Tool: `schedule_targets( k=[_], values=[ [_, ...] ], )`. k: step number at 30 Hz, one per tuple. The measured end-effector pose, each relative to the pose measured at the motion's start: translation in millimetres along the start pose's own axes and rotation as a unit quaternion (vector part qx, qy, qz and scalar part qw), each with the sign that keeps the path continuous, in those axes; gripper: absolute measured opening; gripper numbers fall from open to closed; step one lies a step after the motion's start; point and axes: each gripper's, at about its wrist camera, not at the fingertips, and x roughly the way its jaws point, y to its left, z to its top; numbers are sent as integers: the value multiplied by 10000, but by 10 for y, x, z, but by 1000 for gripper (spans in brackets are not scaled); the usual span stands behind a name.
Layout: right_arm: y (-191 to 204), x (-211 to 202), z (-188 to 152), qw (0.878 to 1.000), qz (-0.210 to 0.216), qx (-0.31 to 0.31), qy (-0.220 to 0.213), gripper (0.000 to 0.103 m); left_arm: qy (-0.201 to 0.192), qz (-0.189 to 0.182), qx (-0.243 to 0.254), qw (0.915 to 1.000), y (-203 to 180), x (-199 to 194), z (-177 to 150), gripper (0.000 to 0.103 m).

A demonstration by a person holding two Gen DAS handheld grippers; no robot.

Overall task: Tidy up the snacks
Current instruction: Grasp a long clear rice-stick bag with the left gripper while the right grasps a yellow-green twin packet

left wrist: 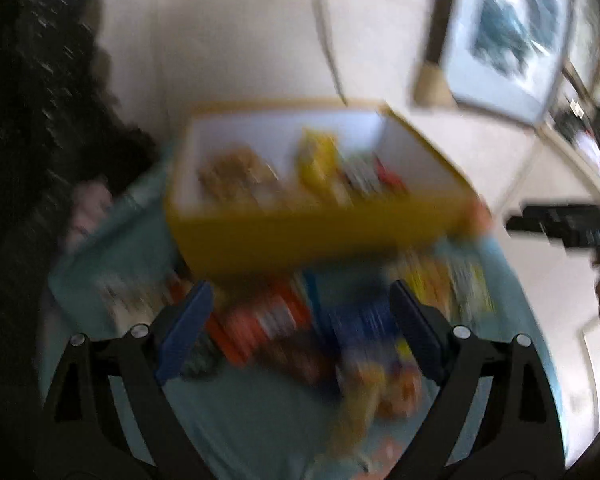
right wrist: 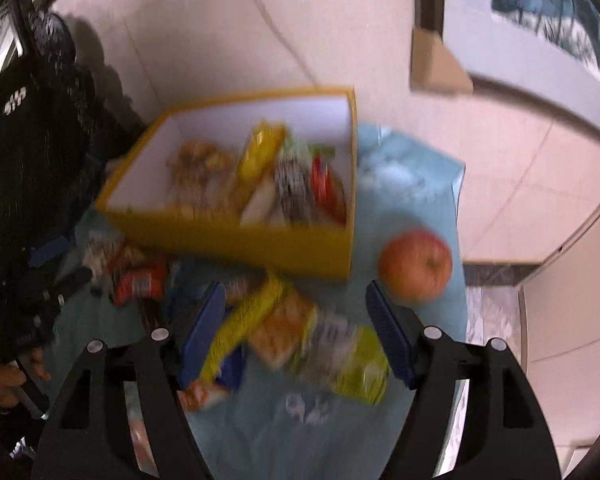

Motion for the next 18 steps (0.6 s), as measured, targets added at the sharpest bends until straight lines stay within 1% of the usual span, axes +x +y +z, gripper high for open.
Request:
schedule_targets(
  k=[3,5,7,10,12,15,18],
  values=[
    [-45,114,-359,9993,49,222,288,73,456,10,466,9979,-183,125,-483,91],
    [-77,178,-565,9981,64,426,438,73,627,4,552,9965,-229,178,-679,91],
    [-86,230,-722,9968,54,566,558,73,752,-27,538,9957,-252,237,-800,91],
    [-80,272,-850,9955,33,642,693,73,748,-20,520,9958,-292,283,-857,91],
    [-43,262,-899,9959,-42,533,727,73,723,12,547,9959,-321,318,-854,91],
    [-20,258,-901,9969,-223,324,685,73,737,63,532,9958,-349,347,-850,91],
    [-59,268,-857,9972,-310,287,610,73,792,60,472,9957,-352,406,-859,91]
  ],
)
